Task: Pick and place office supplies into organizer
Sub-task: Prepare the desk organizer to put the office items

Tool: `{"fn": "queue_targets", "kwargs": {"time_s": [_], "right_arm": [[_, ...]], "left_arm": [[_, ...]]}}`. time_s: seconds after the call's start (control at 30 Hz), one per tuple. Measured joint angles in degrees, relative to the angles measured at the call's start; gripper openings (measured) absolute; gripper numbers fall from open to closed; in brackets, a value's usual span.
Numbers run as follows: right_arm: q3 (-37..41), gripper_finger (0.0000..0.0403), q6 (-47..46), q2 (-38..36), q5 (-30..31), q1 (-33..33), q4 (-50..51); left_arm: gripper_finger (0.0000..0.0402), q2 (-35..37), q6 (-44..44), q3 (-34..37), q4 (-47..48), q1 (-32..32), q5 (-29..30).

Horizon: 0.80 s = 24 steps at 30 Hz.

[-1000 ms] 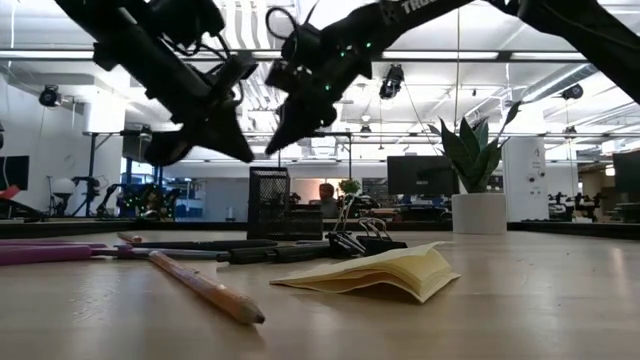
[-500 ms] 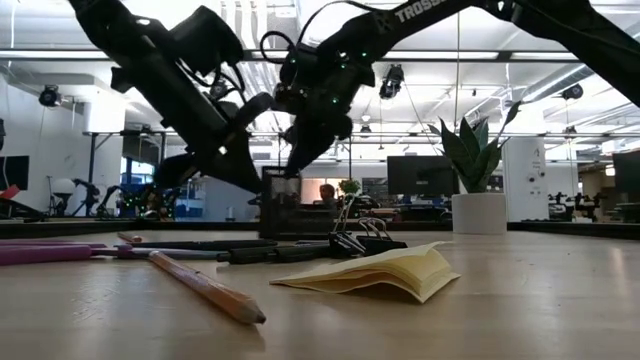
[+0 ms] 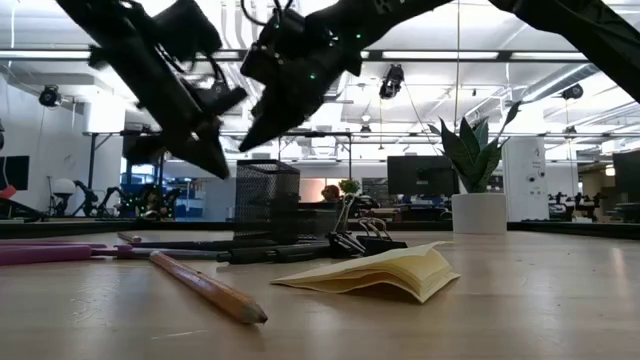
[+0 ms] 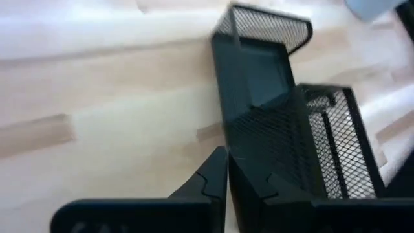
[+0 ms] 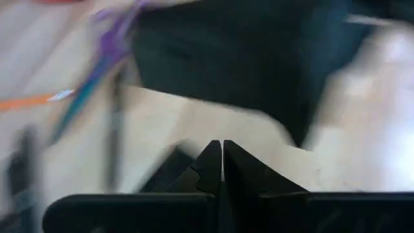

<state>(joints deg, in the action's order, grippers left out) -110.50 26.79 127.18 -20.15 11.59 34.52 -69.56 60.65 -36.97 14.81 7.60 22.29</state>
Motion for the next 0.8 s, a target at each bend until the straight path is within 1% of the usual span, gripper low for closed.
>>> {"fn": "queue_targets", "kwargs": {"time_s": [0.1, 0.2, 0.27, 0.37, 0.43, 0.47, 0.6, 0.63, 0.8], "right_arm": [[-0.1, 0.0009, -1.7, 0.2, 6.9, 1.3, -4.1], [0.0, 0.0008, -1.7, 0.3, 10.9, 3.5, -4.6], [0.0, 0.0008, -2.4, 0.1, 11.5, 5.7, -4.3], [0.0, 0.0008, -7.2, -0.2, 10.8, 9.9, -1.3], [0.2, 0.0008, -11.2, -0.1, 9.4, 12.8, 1.1], [0.2, 0.0008, -12.3, 0.1, 8.7, 14.2, 2.5], [0.5, 0.0008, -13.8, 1.4, 8.5, 18.0, 5.0], [0.5, 0.0008, -13.7, 1.9, 8.5, 18.5, 5.3], [0.8, 0.0009, -13.3, 3.5, 8.6, 19.1, 4.7]], "left_arm": [[0.0, 5.4, 0.4, 0.0, 4.2, -1.0, 3.8], [0.0, 10.8, 0.6, 0.0, 7.1, -1.6, 4.6], [0.0, 13.6, 0.6, 0.4, 7.8, -2.0, 3.0], [0.0, 14.6, 0.5, 1.3, 6.7, -3.2, -3.3], [0.0, 14.0, 0.5, 2.2, 3.4, -4.8, -7.7], [0.0, 13.3, 0.5, 2.7, -0.1, -5.8, -9.4], [0.0, 9.5, 0.6, 4.9, -12.7, -9.3, -14.6], [0.0, 8.2, 1.0, 5.0, -14.2, -10.0, -14.9], [0.0, 1.4, 4.9, 4.7, -14.8, -12.1, -16.2]]}}
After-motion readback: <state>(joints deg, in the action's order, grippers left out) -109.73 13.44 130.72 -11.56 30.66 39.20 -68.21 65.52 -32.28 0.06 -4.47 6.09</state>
